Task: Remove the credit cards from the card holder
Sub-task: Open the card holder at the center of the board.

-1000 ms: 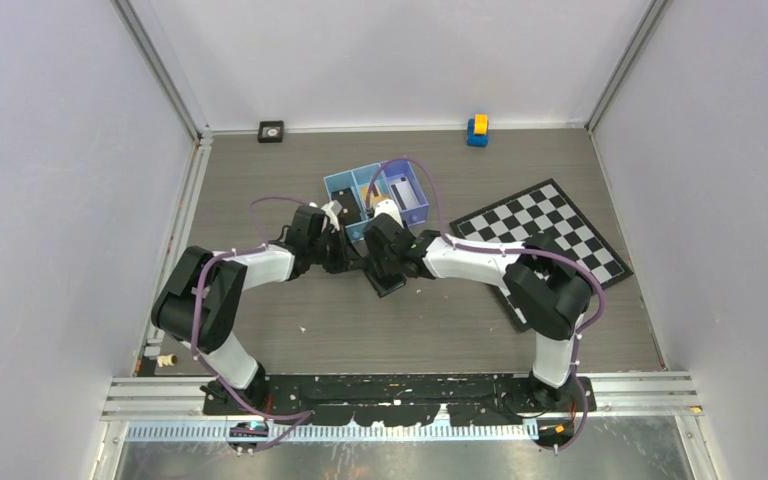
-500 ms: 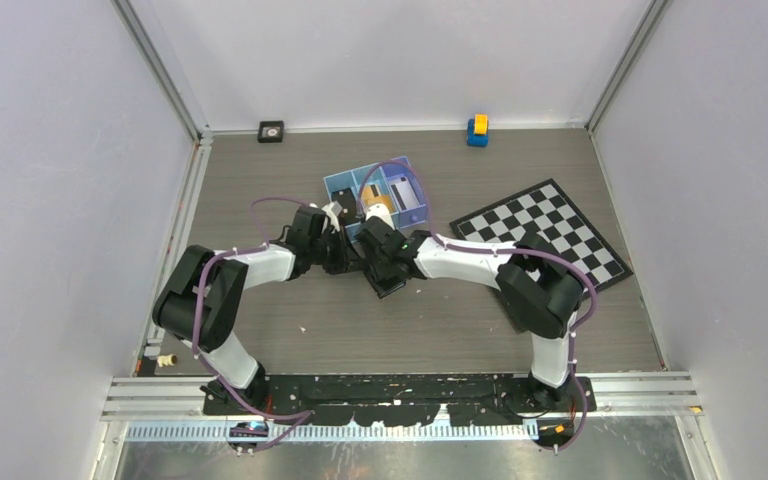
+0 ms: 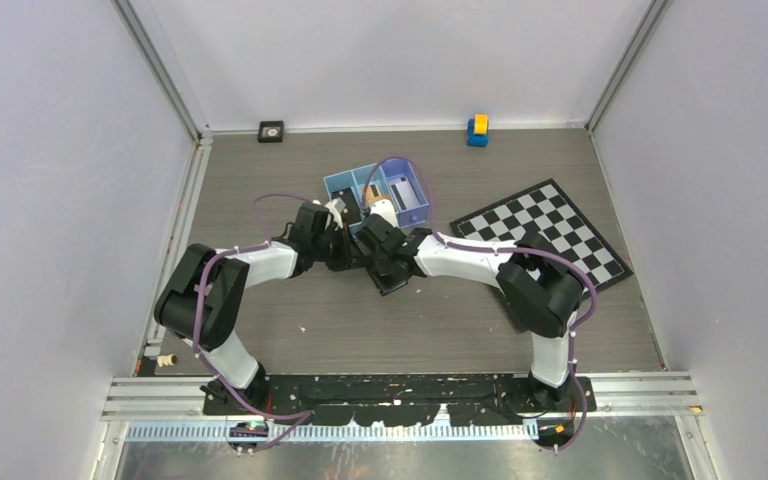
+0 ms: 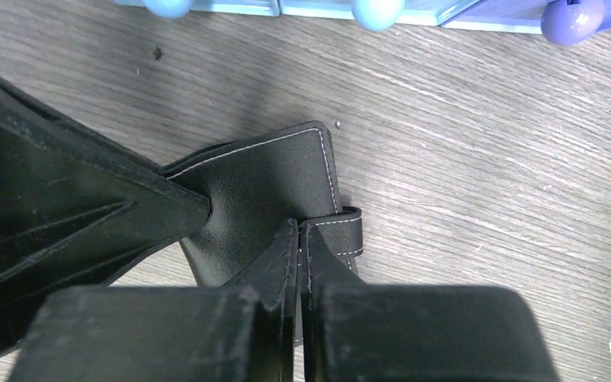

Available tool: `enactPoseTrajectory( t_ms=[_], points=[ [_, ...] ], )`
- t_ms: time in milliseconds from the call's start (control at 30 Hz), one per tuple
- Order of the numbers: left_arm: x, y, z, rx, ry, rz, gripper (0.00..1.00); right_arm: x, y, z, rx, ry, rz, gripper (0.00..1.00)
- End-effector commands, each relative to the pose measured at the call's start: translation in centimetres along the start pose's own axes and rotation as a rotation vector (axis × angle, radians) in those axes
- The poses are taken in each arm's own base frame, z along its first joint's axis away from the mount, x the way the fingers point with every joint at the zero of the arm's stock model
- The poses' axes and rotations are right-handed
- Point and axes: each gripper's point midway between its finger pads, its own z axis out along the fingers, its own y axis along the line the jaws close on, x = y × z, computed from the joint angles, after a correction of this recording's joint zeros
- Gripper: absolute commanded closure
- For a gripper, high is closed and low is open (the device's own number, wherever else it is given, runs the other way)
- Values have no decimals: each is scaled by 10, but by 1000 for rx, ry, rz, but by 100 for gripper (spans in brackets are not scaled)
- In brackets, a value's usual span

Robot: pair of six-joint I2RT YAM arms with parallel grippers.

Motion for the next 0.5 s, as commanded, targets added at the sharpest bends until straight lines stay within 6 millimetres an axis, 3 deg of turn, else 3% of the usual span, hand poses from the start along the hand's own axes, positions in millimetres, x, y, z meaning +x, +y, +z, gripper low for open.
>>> enactPoseTrajectory(
  t_ms=[0,467],
  points=[
    [1,5,-2,-31,17,34,100,6,-47,5,148,38,33,99],
    [0,7,-3,-43,15,39,100,-8,-81,-10,210,-28,130,100]
  ],
)
